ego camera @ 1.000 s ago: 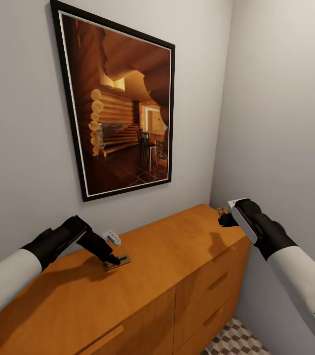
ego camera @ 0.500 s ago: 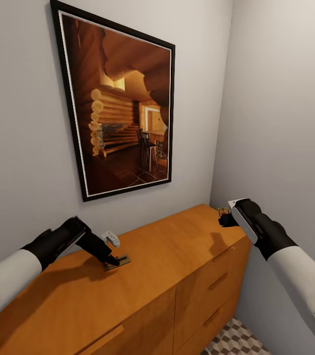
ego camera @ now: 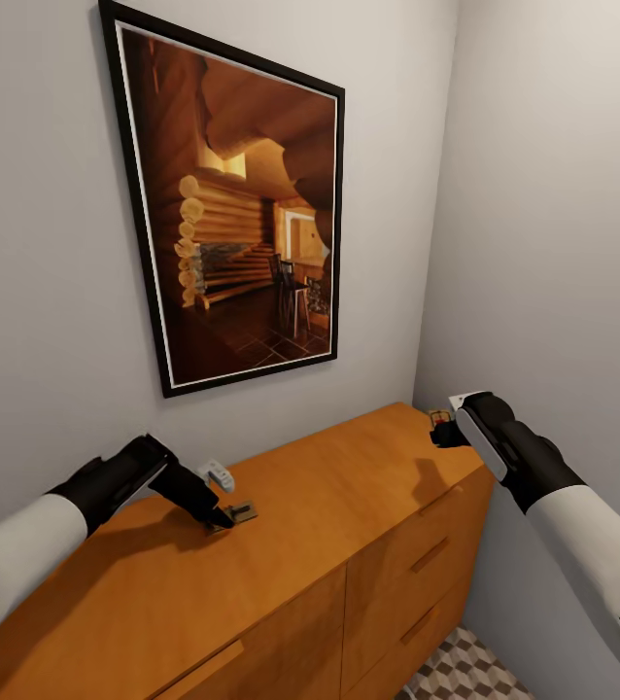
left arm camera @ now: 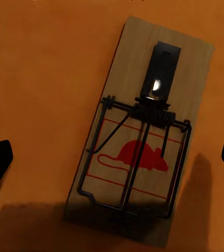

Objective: Take the four mousetraps from the cabinet in the bathroom and place them on the bathroom floor. Make sure all four end up on the same floor surface, and ensure that at least two of them are either under or directly next to the same bathroom sink.

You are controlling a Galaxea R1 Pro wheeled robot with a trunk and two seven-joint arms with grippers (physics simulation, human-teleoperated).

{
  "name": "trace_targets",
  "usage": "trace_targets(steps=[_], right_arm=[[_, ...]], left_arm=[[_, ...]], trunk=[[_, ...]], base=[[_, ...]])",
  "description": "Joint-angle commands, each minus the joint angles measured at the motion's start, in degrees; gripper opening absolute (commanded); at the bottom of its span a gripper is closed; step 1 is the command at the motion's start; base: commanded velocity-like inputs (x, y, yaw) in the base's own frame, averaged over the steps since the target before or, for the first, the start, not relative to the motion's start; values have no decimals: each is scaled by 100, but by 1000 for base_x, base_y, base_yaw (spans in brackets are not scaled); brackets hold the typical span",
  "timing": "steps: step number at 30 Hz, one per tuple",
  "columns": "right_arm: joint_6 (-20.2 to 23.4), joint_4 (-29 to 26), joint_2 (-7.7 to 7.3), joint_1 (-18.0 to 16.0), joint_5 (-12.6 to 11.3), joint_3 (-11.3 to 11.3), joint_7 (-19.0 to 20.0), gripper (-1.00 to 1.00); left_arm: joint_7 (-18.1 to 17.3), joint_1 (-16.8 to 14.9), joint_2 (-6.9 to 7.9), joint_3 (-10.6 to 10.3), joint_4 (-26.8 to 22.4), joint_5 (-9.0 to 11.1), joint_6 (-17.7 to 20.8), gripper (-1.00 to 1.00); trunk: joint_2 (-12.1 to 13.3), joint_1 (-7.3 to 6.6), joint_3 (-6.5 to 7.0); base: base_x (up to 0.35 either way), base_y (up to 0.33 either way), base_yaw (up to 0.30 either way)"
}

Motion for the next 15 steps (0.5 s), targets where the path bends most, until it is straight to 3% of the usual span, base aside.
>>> trace_targets(steps=[1,15], right_arm=[[14,-5,-7,-7,-77,23,-59,-100],[14,-5,-7,-7,-71,20,-52,-100]], left_arm=[[18,-9,-4,-34,1,59,39,100],[39,-9,-184,-36,55,59,40,100]], trunk=[[-5,0,-8],[-5,0,-8]], base=[[0,0,0],[0,0,0]])
